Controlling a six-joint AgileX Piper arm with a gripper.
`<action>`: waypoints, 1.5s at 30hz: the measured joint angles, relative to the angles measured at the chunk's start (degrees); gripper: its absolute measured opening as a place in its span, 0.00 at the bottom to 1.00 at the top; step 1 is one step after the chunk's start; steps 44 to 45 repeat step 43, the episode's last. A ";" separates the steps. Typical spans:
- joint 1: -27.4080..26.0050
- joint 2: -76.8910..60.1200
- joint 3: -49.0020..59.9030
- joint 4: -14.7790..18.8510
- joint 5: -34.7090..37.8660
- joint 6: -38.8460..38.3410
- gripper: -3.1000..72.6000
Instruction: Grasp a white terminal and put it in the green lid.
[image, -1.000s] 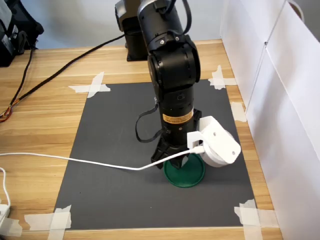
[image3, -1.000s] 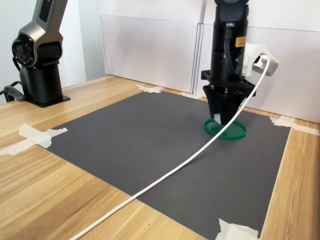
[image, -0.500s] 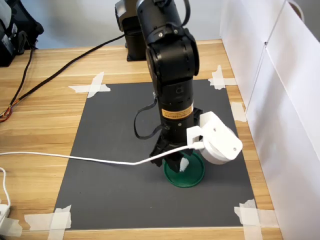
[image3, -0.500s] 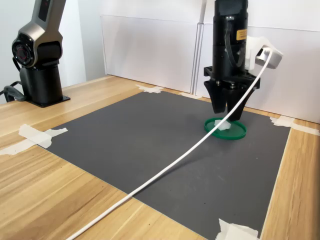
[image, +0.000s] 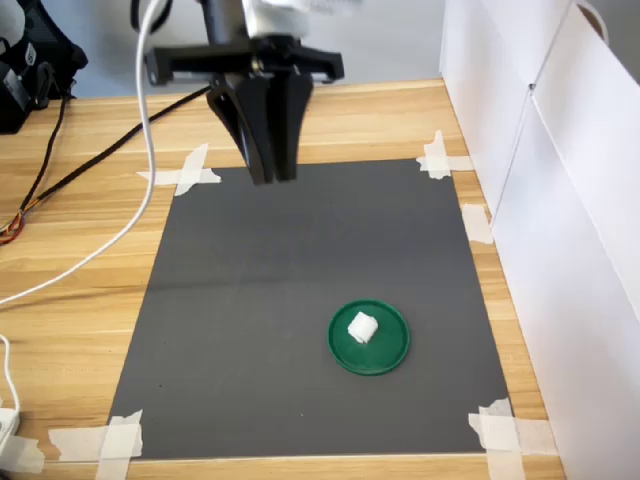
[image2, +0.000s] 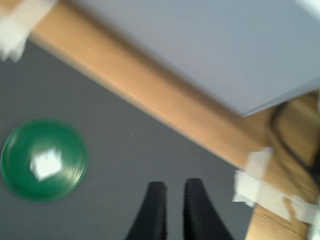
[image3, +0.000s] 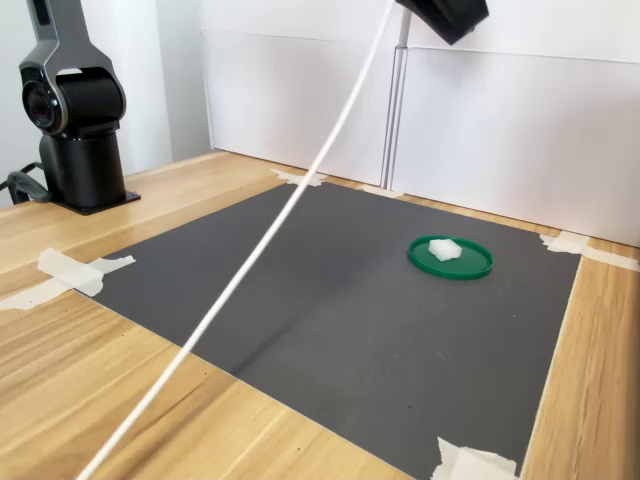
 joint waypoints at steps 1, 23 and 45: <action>-0.39 -3.23 3.07 0.00 -2.98 1.57 0.16; -1.14 -63.17 53.43 3.15 -17.14 30.50 0.01; -1.14 -76.19 67.46 2.75 -15.18 30.61 0.01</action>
